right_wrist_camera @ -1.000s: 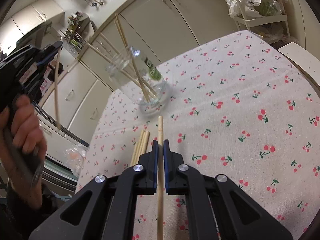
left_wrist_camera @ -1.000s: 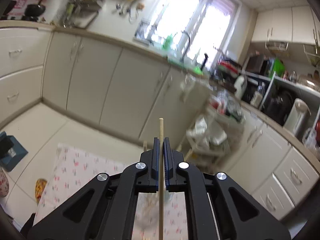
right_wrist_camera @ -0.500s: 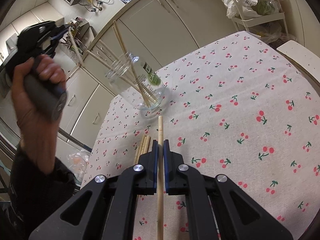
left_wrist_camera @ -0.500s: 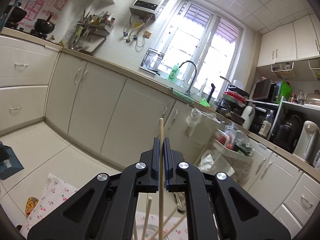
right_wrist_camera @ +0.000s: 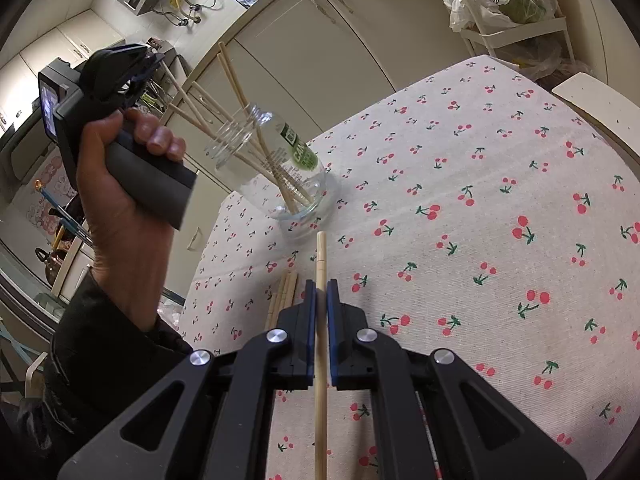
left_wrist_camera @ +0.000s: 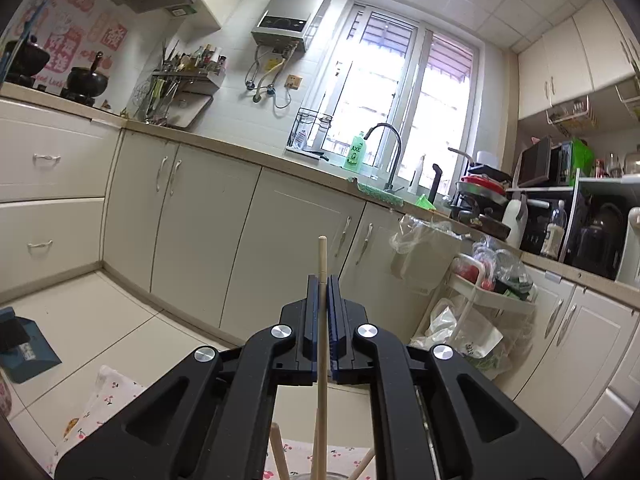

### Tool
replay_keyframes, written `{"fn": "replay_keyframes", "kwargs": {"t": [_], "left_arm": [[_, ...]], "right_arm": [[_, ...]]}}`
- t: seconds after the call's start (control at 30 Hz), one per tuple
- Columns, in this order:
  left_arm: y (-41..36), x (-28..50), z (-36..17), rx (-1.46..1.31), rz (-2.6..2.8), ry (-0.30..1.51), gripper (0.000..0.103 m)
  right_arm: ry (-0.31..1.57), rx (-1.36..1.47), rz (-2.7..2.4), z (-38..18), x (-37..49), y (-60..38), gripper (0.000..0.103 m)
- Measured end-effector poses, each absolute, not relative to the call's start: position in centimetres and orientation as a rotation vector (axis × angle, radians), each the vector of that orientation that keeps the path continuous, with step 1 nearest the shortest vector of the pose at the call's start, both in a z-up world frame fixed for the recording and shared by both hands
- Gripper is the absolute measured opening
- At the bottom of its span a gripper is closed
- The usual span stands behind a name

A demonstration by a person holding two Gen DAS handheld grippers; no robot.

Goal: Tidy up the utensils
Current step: 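Lift the chopstick with the left gripper, lower it into the jar, open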

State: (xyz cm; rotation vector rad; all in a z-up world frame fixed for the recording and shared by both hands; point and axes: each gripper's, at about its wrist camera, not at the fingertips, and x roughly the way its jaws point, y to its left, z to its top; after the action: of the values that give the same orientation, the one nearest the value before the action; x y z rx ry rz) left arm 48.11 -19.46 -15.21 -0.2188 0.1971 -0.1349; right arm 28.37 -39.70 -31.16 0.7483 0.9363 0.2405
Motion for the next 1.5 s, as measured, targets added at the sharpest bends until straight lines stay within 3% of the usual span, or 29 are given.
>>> {"fn": "replay_keyframes", "kwargs": {"t": [0.57,1.23,1.4,1.5], "left_arm": [[-19.7,46.1,-19.1,-0.102,-0.142,0.276,0.004],[-18.6,42.4,-18.0,0.02,-0.187,0.363,0.006],[-17.8,40.9,-18.4,0.04,-0.208,0.404,0.014],[-16.3,39.8,-18.5,0.006,-0.196,0.411,0.026]], "right_arm": [[0.922,0.736,0.228,-30.8,28.2,-39.8,0.006],[0.87,0.702,0.211,-29.7,28.0,-39.8,0.006],[0.822,0.704,0.201,-28.8,28.2,-40.0,0.006],[0.748,0.717,0.189,-27.0,29.0,-40.5,0.006]]}}
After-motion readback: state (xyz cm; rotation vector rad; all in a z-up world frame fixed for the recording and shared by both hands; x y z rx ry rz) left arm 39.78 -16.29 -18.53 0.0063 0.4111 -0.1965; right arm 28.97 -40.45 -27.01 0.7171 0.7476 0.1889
